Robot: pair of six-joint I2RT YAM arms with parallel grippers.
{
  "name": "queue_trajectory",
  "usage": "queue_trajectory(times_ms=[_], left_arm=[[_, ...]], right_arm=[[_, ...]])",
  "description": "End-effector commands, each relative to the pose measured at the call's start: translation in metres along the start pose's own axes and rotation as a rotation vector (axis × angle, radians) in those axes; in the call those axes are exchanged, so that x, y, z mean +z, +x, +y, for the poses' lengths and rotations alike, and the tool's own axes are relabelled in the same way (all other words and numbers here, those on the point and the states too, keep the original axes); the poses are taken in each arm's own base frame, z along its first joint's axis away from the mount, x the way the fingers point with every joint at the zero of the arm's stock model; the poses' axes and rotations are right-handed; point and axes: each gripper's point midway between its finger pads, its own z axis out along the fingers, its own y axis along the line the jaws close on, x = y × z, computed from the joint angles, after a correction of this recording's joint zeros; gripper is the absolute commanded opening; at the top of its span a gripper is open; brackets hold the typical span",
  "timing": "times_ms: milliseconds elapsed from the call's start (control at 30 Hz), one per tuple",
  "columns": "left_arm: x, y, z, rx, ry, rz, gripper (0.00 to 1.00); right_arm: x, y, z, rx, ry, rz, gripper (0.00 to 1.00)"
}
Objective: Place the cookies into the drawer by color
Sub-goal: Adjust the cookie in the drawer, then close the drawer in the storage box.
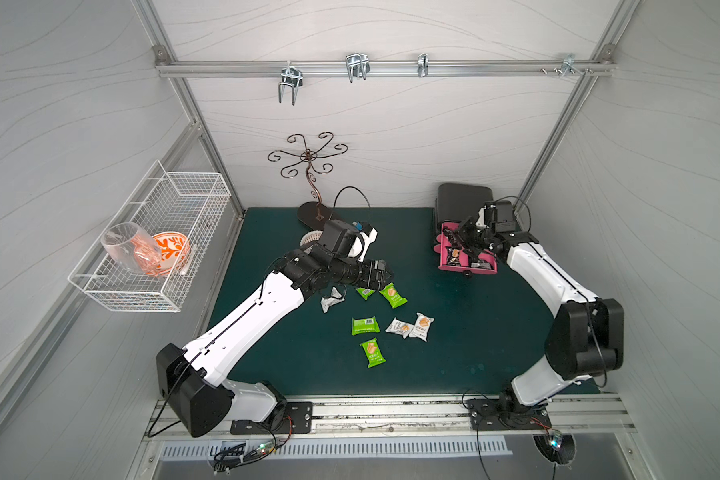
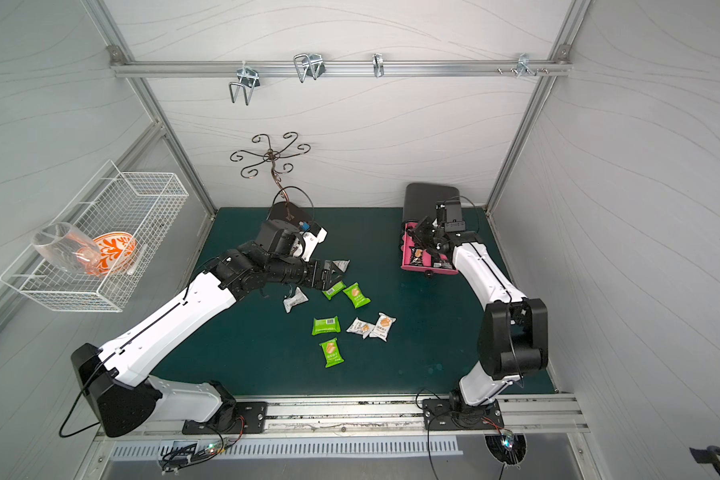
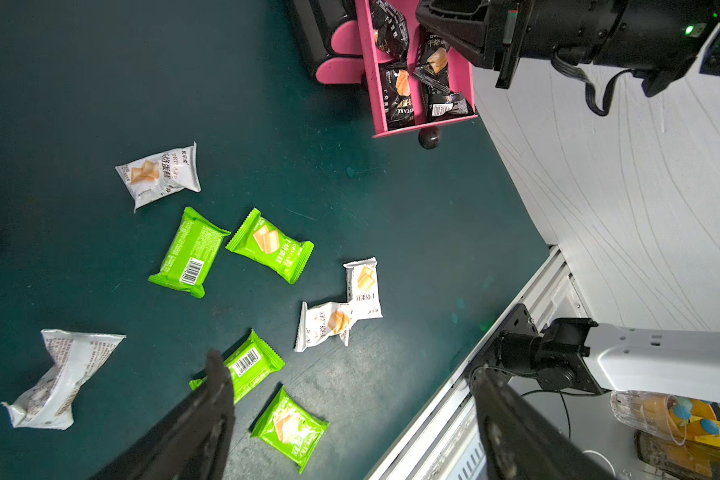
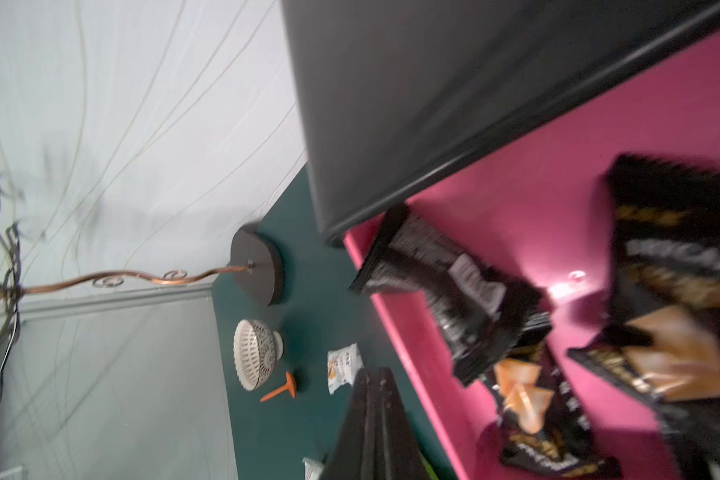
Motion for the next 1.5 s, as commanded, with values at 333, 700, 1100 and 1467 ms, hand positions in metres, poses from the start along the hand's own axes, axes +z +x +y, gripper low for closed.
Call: queue_trajectory(times_ms=[333,700,1100,1467], left_arm=[[-0.010,-0.004,-0.012,0.186,-0.047,-0.012,0.93],[-0.017,0.009,-0.020,0.343,-0.116,-0.012,0.94],[-0.019,0.017,-0.024,0.382,-0.115,-0.022,0.94],[-0.020,0.021,-0.021,0.410,-0.139,-0.027,0.95]], right_arm=[[0.028,-0.021,-0.042,-0.046,0.110,-0.015,0.00],[-0.052,0.000,-0.013,-0.038,-0.002,-0.039,0.00],[-0.080,0.078,-0.093,0.176,-0.079,0.071,0.25],[-0.057,0.065,-0.105,-0.024,-0.088,0.078,0.43]])
